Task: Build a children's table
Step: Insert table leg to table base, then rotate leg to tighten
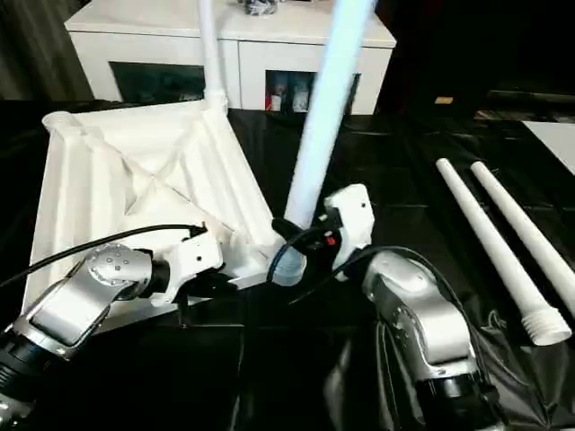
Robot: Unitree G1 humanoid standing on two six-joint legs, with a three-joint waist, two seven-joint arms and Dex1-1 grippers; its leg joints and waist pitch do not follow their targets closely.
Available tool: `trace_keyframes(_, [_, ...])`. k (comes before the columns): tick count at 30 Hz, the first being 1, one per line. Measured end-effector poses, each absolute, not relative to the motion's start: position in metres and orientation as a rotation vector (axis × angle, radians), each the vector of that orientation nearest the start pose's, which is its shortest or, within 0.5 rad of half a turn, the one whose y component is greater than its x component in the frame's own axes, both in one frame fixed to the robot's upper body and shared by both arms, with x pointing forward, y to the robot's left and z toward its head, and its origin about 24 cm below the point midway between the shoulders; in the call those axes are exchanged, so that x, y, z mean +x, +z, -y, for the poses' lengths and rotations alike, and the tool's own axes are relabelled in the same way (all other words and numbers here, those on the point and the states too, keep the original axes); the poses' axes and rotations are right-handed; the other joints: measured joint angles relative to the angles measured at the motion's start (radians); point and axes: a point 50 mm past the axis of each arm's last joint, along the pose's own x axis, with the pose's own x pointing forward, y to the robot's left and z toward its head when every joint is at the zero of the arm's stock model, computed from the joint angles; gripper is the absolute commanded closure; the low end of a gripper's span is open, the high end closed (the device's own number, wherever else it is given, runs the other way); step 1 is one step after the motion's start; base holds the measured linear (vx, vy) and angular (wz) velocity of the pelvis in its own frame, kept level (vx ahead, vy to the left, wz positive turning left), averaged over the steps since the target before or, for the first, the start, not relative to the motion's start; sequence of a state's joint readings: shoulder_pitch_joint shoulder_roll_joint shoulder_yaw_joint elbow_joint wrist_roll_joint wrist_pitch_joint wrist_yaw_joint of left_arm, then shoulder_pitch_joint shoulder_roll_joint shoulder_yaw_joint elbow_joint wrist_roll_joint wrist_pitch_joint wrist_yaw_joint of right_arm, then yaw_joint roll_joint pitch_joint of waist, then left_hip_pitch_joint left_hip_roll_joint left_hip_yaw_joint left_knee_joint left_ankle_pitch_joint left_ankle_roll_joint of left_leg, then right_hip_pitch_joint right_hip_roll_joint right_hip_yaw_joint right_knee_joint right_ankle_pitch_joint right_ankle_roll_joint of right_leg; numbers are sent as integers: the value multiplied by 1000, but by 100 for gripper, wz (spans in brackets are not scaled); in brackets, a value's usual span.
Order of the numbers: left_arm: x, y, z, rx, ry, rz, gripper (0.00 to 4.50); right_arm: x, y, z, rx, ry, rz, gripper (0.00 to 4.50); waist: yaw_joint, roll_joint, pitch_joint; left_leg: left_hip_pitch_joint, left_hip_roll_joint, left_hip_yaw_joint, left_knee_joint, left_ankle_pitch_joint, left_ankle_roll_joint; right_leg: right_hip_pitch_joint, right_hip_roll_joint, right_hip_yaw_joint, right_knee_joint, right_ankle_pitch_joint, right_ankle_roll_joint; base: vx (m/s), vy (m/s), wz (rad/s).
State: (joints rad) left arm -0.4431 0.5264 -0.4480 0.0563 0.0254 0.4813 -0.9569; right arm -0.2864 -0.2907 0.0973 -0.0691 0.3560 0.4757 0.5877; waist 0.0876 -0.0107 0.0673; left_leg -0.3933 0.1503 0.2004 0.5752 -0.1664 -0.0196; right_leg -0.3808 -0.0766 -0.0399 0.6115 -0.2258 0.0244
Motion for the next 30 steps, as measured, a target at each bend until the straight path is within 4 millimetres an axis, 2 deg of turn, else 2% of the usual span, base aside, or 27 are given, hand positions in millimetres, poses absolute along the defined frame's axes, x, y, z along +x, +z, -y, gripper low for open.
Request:
trace_keyframes(12, [287, 63, -129, 601, -1144, -537, 450, 295, 87, 127, 76, 817, -210, 267, -2, -6, -2, 7, 0, -1, 0, 0, 0, 0, 0, 1, -2, 0, 1, 0, 0, 0])
trace_keyframes(19, [287, 62, -130, 600, -1145, -543, 450, 296, 88, 124, 7, 862, -228, 267, -1, -11, -6, 8, 0, 0, 0, 0, 0, 1, 0, 1, -3, 0, 1, 0, 0, 0])
trace_keyframes(30, [287, 62, -132, 604, -1137, -547, 450, 302, 88, 122, -7, 901, -232, 267, -4, -12, -6, 11, 0, -1, 0, 0, 0, 0, 0, 1, -3, -1, 1, 0, 0, 0])
